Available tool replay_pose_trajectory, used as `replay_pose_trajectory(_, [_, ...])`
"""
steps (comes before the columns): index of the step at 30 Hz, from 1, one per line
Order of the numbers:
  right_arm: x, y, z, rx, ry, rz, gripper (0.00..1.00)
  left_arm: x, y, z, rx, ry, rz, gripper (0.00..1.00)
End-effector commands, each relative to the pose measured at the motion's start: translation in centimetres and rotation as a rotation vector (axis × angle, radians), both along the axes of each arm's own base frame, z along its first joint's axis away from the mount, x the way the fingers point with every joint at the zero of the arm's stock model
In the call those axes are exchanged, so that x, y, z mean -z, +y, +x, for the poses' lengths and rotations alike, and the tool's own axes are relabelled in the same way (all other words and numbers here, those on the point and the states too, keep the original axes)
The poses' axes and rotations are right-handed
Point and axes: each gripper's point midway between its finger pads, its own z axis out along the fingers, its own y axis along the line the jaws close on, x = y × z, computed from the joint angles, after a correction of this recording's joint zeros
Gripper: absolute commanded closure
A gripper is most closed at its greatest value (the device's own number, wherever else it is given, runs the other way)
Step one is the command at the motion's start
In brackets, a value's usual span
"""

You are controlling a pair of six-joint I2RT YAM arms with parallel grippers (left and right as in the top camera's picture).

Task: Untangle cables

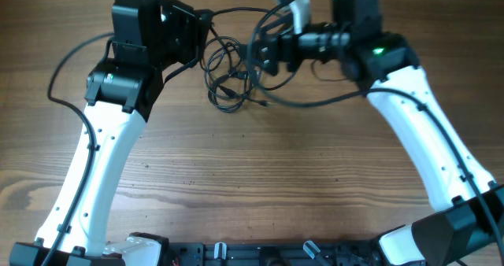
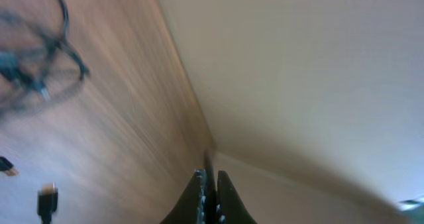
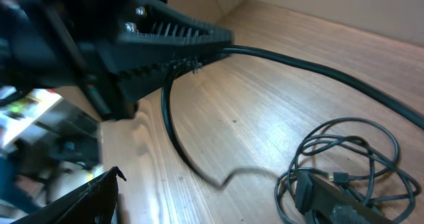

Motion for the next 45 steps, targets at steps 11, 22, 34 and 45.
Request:
replay_pose_trajectory(11, [-1.2, 2.0, 2.0, 0.140, -0.080, -0.004, 0.95, 1.0, -0.6, -1.0, 0.000, 0.100, -0.071, 0.68])
replay_pose_trajectory(22, [-7.3, -26.0, 11.9, 0.901, -0.024, 0.224, 0.96, 6.5, 5.1, -3.0, -0.173, 0.254, 0.269, 0.00])
replay_pose_trajectory(34, [7.7, -63.2, 7.6, 2.030, 0.076, -0.235, 0.95, 6.3, 3.1, -3.3, 0.026, 0.142, 0.454, 0.00])
replay_pose_trajectory(45, [12.4, -59.2, 11.9, 1.714, 0.251, 0.018, 0.01, 6.8, -0.3, -3.1, 0.129, 0.090, 0.498, 0.00])
